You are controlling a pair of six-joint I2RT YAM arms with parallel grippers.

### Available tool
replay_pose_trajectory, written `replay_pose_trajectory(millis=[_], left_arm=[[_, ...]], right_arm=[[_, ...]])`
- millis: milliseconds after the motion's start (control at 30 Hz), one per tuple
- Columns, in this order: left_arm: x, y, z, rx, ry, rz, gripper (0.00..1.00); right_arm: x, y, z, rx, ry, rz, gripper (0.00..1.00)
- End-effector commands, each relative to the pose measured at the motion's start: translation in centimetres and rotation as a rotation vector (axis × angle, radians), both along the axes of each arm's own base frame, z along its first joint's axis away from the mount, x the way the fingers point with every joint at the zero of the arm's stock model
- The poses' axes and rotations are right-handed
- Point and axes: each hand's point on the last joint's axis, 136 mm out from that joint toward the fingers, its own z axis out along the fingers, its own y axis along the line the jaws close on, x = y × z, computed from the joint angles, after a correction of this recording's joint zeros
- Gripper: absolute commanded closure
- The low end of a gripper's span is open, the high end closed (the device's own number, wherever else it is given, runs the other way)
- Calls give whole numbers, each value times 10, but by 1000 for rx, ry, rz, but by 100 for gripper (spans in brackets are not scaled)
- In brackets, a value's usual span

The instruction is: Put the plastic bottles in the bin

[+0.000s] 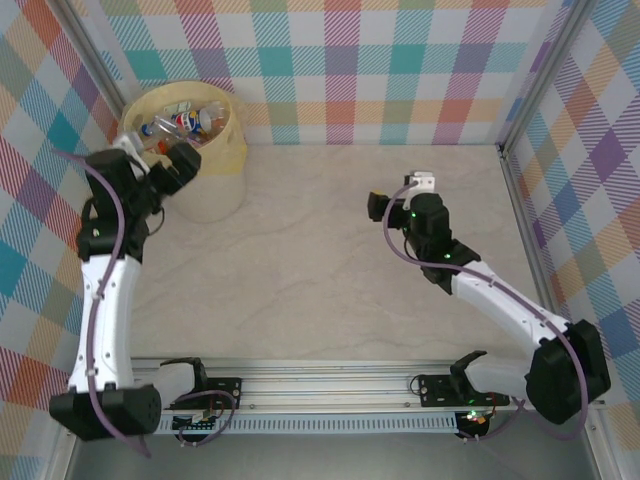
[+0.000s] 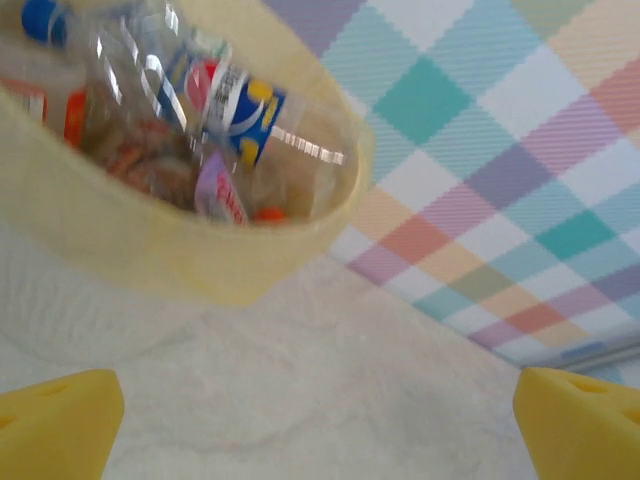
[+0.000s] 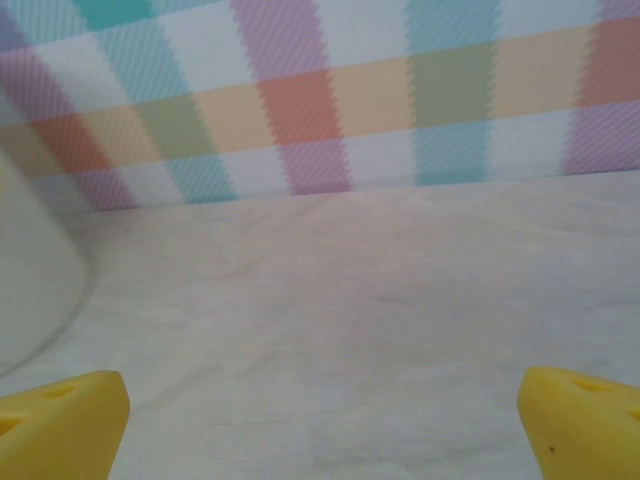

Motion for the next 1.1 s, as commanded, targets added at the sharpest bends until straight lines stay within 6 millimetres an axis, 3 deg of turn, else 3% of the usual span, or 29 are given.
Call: replay_pose_trajectory(millis=[0, 100, 233, 400, 567, 667, 867, 1067], left_arm=[[-18, -7, 17, 16, -160, -21, 0], [-34, 5, -7, 60, -162, 47, 0], [-45, 30, -58, 91, -146, 196, 0], [-52, 53, -120, 145, -106, 322, 0], [-47, 67, -180, 259, -14, 362, 0], [-41, 72, -211, 315, 41, 368, 0], [-15, 68, -244, 413, 39, 294, 0], [26, 50, -273, 393, 91, 159, 0]], right_arm=[[-5, -48, -4, -117, -8, -139, 0], [-8, -82, -18, -132, 19, -224, 0], [-9, -122, -49, -135, 83, -340, 0], [-7, -146, -95, -167, 196, -403, 0], [5, -141, -136, -113, 275, -289, 0], [13, -137, -149, -103, 304, -242, 0], [31, -122, -168, -125, 307, -99, 0], [40, -119, -162, -154, 234, -32, 0]])
